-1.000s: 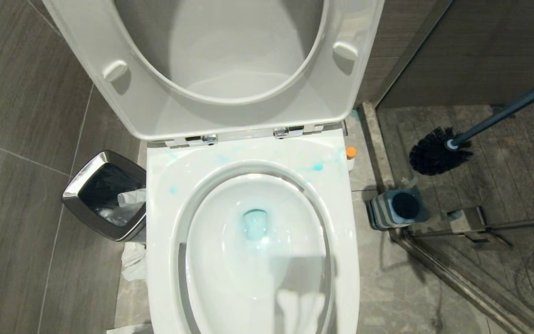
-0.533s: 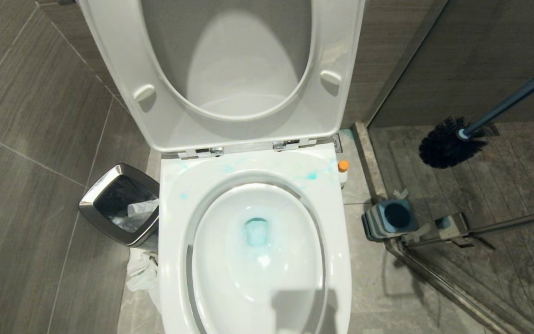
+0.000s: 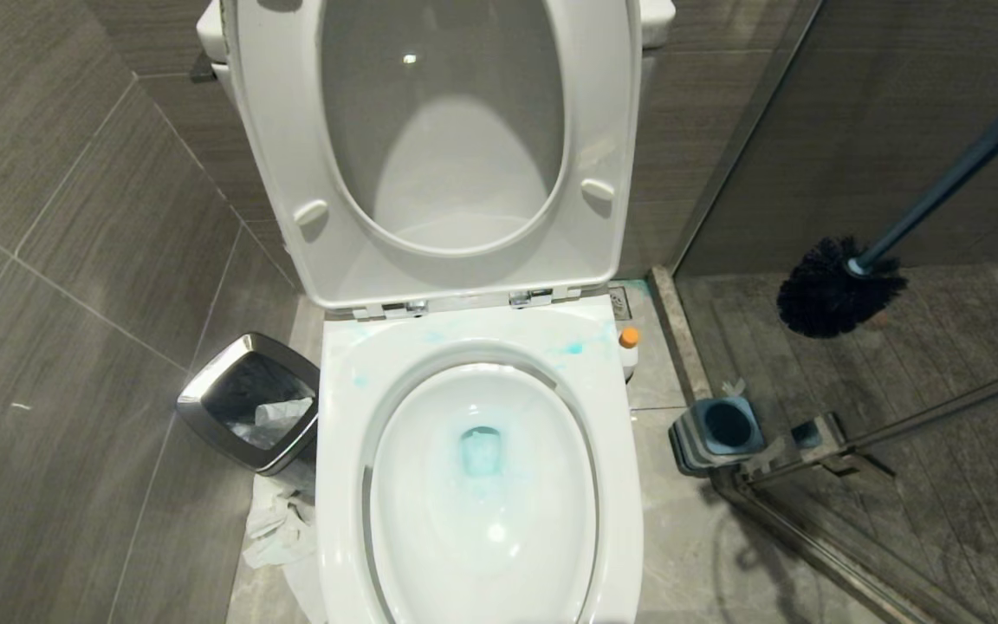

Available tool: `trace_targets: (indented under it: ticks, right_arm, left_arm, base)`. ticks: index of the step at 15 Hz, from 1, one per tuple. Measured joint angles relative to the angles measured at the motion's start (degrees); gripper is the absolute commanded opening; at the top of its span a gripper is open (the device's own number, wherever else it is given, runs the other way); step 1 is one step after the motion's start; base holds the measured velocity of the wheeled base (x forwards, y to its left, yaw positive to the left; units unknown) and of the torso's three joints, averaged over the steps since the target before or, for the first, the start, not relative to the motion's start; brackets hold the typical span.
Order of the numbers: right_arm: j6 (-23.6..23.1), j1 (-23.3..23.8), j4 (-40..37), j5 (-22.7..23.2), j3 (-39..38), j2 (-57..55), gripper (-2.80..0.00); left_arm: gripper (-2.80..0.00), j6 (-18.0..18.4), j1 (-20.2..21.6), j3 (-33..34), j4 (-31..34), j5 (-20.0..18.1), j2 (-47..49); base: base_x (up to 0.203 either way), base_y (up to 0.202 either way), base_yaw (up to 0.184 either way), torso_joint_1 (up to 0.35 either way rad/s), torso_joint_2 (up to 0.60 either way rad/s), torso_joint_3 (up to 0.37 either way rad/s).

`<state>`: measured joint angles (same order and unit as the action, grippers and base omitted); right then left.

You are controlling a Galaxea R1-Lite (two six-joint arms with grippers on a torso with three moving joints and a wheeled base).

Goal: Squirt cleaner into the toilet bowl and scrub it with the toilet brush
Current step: Scrub the toilet bowl

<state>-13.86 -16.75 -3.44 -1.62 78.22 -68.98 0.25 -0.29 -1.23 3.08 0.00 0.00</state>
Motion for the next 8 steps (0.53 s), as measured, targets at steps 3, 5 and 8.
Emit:
trace_targets:
  ticks: [3,5,8]
  right_arm:
    - [0.02,-6.69,0.1,-4.59,1.04,-1.6,-2.8]
    - [0.14,-11.59,0.12,-7.69,1.44,-3.05,-2.8]
    - [0.39,-18.39,0.35,-11.12,1.89,-7.0,-2.8]
  left_arm:
    - [-2.8,-0.01,0.05,0.0,0.0,0.0,0.0]
    - [-2.8,0.01,0.05,0.0,0.02,0.0,0.0]
    - [-2.8,0.07,0.0,0.0,0.0,-0.02,0.0]
  base:
    - [0.0,0.0,0.0,-0.001,0.01,0.201]
    - [0.0,0.0,0.0,0.002,0.0,0.181]
    - [0.0,0.0,0.0,0.004,0.0,0.057]
